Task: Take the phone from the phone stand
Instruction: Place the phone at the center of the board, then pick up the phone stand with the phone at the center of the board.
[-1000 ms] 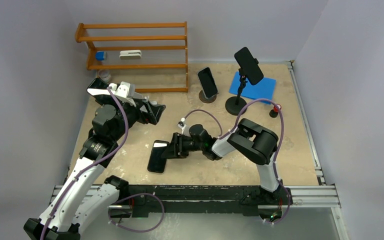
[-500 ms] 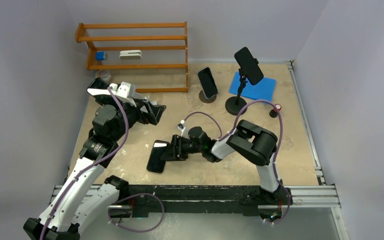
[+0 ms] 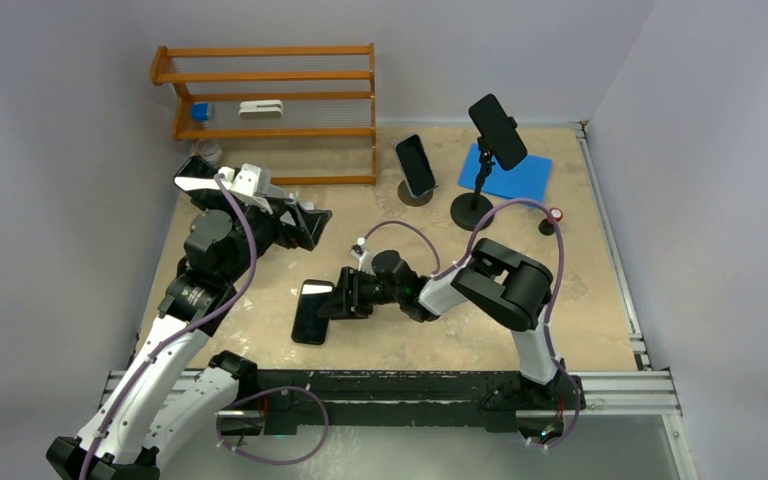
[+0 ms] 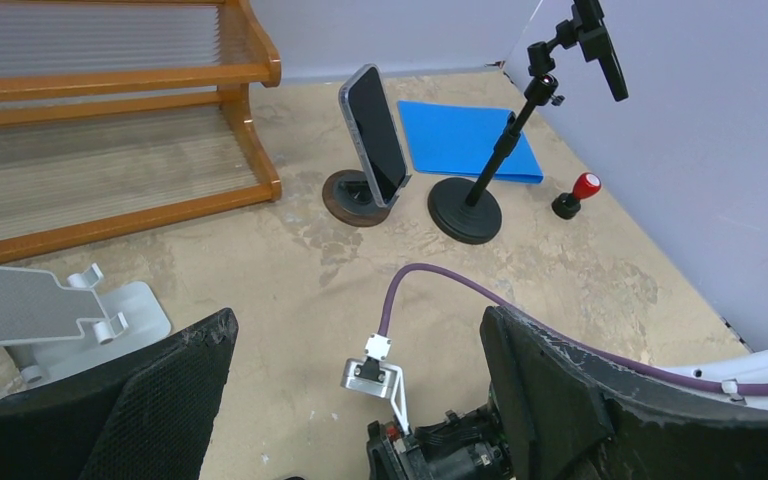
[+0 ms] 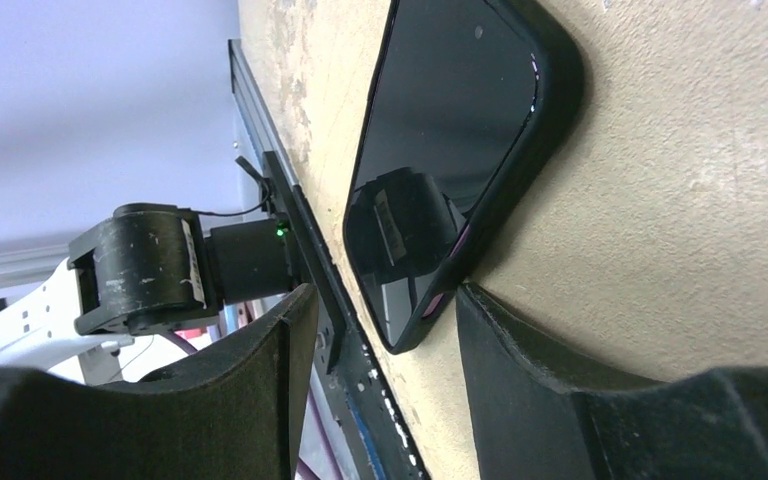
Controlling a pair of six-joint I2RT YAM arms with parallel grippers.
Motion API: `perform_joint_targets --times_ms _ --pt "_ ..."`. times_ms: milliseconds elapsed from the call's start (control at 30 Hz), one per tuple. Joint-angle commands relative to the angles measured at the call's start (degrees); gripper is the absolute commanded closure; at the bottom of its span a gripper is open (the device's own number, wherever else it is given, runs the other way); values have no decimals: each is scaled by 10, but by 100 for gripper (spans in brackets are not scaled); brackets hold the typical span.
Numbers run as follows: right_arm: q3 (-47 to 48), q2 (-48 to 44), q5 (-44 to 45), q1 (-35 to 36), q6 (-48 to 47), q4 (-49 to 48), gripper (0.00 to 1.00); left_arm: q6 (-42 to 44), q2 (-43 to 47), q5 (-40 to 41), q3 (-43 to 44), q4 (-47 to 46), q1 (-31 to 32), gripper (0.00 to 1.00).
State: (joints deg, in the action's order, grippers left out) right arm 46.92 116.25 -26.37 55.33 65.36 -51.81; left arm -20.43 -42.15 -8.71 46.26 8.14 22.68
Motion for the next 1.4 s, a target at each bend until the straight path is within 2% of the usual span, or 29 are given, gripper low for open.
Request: perform_joint_targets --times_ms 0,267,467,533,667,800,933,1000,1100,1167,1367 --pt "-9 -56 42 -1 -38 45 44 -3 7 4 3 -26 6 10" --pt "-25 -237 197 -1 -158 206 43 -2 9 16 2 -27 8 10" --pt "-60 -391 278 1 -230 254 42 -5 26 51 -2 -41 10 0" --pt "-61 -428 313 2 -257 280 42 -9 33 62 -17 -61 11 0" --pt "-50 -493 384 13 -302 338 41 -80 16 167 -14 -55 11 0" --pt "-33 -549 500 36 -326 395 40 -177 -28 224 29 18 11 0" --pt "-20 -580 614 44 -308 432 38 -239 -49 244 47 55 11 0" --pt "-7 -580 654 44 -269 458 34 -260 -46 241 50 58 13 0" --pt "20 -571 668 44 -210 501 13 -272 -44 227 59 61 22 0" --pt "37 -560 682 43 -213 505 7 -272 -49 217 68 67 32 0" --pt "22 -549 672 43 -306 368 9 -230 -62 200 85 75 59 0"
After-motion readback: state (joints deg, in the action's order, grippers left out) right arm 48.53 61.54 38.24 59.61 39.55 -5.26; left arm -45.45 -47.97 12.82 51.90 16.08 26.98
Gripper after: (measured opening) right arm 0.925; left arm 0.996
